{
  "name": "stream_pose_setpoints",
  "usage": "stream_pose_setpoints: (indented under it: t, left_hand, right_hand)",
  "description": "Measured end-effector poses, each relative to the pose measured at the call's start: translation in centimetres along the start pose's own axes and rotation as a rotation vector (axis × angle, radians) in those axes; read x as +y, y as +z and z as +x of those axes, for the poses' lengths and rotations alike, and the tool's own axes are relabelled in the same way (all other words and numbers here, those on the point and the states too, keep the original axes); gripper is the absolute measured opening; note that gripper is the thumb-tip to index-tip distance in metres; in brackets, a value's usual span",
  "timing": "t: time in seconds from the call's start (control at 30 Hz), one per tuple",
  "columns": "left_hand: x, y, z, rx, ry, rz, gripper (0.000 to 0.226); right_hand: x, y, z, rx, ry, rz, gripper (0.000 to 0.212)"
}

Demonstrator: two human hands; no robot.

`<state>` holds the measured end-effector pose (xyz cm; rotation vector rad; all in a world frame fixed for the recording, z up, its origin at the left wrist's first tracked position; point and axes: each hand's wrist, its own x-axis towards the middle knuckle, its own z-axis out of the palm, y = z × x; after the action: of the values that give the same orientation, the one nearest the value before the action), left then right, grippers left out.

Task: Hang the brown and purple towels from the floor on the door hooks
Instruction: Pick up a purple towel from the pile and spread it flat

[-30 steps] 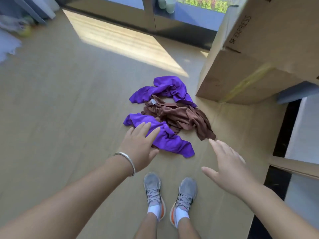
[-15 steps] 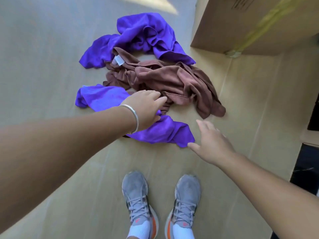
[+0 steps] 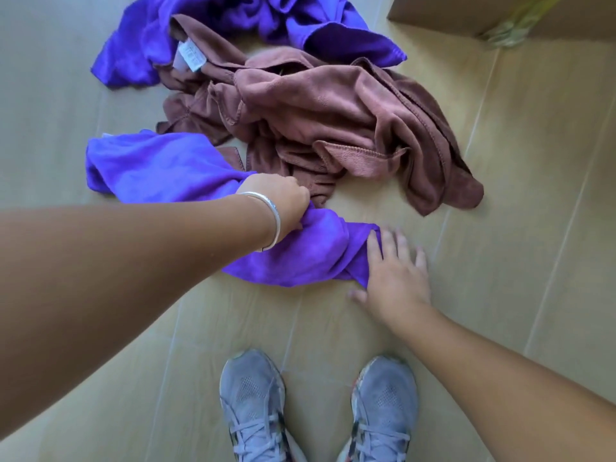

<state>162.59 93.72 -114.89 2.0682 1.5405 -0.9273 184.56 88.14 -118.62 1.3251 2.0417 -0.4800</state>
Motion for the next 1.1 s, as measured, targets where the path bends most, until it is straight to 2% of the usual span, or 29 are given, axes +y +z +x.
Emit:
stream_pose_setpoints:
  t: [0.07, 0.17, 0.37, 0.43, 0.57, 0.83, 0.97, 1.1]
  left_hand:
    - [-0.6, 0.4, -0.4, 0.009, -0.042, -0.018, 0.036]
    - [-1.7, 0.2, -1.7, 0.032, -0.096, -0.066, 0.032]
    - [-4.2, -2.3, -6.5, 0.125, -0.142, -0.211, 0.031]
    - [-5.0, -3.6, -8.4, 0.163, -0.145, -0.254, 0.030]
    - [-7.0, -6.7, -12.3, 0.229, -0.088, -0.306, 0.029]
    - [-11.6, -14.2, -21.9, 0.427, -0.057, -0.436, 0.025]
    - [-15.0, -16.9, -28.1, 0.558, -0.144, -0.491, 0.021]
    - [-18.7, -17.7, -35.1, 0.563, -0.355, -0.535, 0.024]
  right_hand:
    - [-0.2, 0.1, 0.3, 0.028, 0.019, -0.008, 0.093]
    - [0.3, -0.9, 0.4, 0.086, 0.008, -0.003, 0.057]
    - [3.3, -5.4, -1.3, 0.110, -0.111, 0.003, 0.031]
    - [3.9, -7.3, -2.4, 0.100, -0.131, -0.002, 0.032]
    - [3.7, -11.5, -4.4, 0.092, -0.115, -0.003, 0.049]
    - [0.0, -23.9, -7.6, 0.266, -0.222, 0.023, 0.057]
    - [-2.9, -31.5, -9.4, 0.338, -0.325, -0.010, 0.058]
    - [-6.7, -39.1, -11.6, 0.405, -0.452, -0.071, 0.055]
